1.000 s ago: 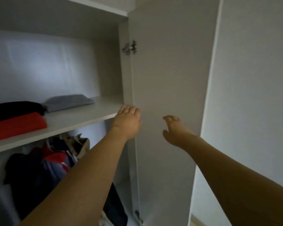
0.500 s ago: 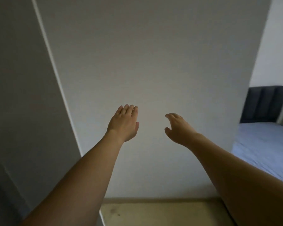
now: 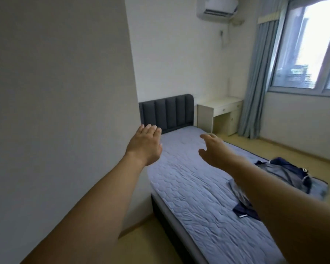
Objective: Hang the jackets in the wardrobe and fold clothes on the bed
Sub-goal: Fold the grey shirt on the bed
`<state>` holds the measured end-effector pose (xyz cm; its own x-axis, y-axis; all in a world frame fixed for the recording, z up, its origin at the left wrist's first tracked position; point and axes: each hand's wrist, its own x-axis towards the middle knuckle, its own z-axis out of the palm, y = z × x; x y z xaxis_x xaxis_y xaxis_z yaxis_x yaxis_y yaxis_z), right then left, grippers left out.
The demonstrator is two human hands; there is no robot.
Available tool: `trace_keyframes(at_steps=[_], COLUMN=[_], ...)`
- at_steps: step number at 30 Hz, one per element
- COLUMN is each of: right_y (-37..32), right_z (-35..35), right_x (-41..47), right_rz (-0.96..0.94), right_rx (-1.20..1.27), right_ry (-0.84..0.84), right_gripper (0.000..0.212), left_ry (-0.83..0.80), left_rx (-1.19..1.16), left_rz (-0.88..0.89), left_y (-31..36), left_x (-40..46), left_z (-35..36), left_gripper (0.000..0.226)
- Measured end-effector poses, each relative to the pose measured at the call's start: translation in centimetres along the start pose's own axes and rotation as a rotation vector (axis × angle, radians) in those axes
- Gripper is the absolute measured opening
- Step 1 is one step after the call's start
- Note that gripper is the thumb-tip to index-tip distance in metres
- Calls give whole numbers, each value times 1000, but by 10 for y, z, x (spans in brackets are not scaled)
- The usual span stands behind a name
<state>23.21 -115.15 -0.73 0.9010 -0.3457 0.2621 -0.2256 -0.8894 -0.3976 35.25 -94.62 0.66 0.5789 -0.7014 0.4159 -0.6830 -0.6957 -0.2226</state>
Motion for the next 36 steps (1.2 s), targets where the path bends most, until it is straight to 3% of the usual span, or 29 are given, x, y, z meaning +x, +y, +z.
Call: trace_keyframes(at_steps=[7,13,22,26,36], right_y=[161,299,450,518,729], right_z=[-45,-56,-88,-84,22], right_x=[9,61,214,265,404], right_rz=[152,241,194,176,120], right_rx=[13,-29,-72,-75,-54], right_ry=[16,-68,-136,-182,-474], right_gripper=[60,60,59,58,58], left_ry=[-26,-114,-205,-245,-584], left_rx=[-46,-53,-191,-229,-342], left_rz=[141,132,-87,-88,-352], left_y=[151,238,308,347,445], left_x=[126,227,405,464,539], left_z=[38,106,183,219,410], left_gripper=[63,62,57,57,50])
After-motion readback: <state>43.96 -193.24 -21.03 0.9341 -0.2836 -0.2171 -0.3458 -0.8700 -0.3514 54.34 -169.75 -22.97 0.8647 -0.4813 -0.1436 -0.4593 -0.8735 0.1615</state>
